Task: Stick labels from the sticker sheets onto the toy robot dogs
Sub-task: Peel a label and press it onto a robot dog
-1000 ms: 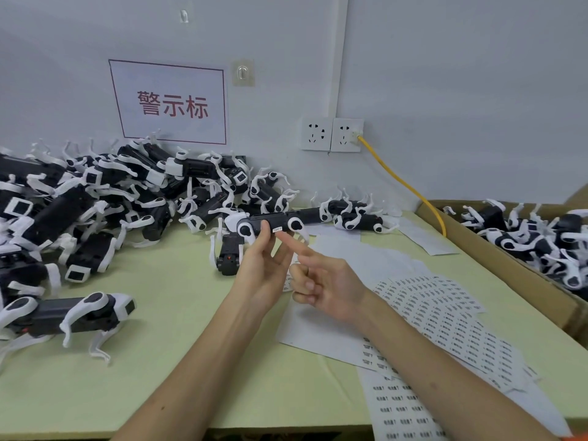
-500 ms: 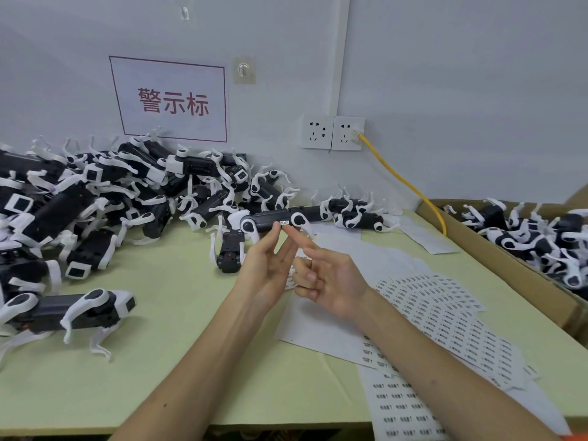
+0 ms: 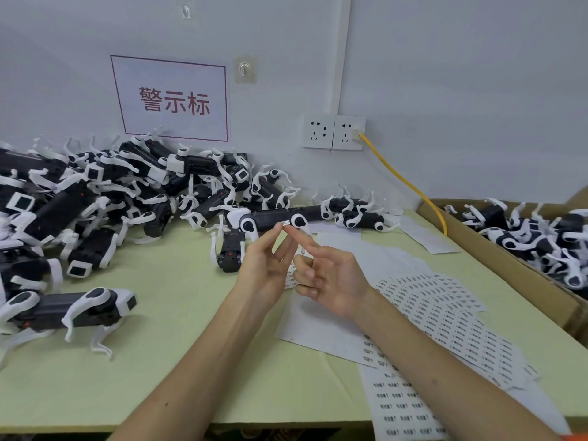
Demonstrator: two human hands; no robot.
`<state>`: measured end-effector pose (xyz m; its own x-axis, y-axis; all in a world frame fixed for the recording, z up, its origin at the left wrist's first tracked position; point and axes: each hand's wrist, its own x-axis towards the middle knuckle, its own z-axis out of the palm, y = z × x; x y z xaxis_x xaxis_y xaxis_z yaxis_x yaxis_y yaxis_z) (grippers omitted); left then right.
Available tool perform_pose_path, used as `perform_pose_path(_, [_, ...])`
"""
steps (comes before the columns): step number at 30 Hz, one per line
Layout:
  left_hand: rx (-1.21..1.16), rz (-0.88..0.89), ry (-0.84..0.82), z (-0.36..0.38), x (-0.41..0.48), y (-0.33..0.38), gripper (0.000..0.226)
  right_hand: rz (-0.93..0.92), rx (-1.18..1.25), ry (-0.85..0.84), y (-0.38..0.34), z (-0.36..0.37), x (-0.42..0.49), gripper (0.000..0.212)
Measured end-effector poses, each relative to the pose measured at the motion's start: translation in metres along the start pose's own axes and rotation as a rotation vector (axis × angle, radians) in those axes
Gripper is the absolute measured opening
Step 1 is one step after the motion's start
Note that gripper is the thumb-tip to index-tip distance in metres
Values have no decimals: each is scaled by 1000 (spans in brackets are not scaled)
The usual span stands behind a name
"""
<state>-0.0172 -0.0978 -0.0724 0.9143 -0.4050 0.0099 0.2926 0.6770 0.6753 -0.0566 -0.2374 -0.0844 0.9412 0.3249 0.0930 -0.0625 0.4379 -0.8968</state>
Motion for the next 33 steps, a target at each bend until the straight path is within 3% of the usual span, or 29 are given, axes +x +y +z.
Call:
perform_pose_path(3, [22,-16,12,1,-1,-1,36,1,-7,-2,0,0,0,55])
perform_pose_path(7, [11,-20,34,0,0,-1,20,4,-12,-1,0,1,0,55])
perform_pose_path(13, [16,-24,43,1,-1,-1,18,8,-7,12,0,1,0,54])
perform_pose_path(18, [20,0,13,0,-1,0,38,6,-13,10,0,1,-1,54])
perform_pose_path(26, [53,1,12,0,0,-2,44,11,-14,-18,1,-1,0,56])
perform_pose_path(33, [64,26,124,-2,4,-4,19,8,-6,-22,2,0,0,55])
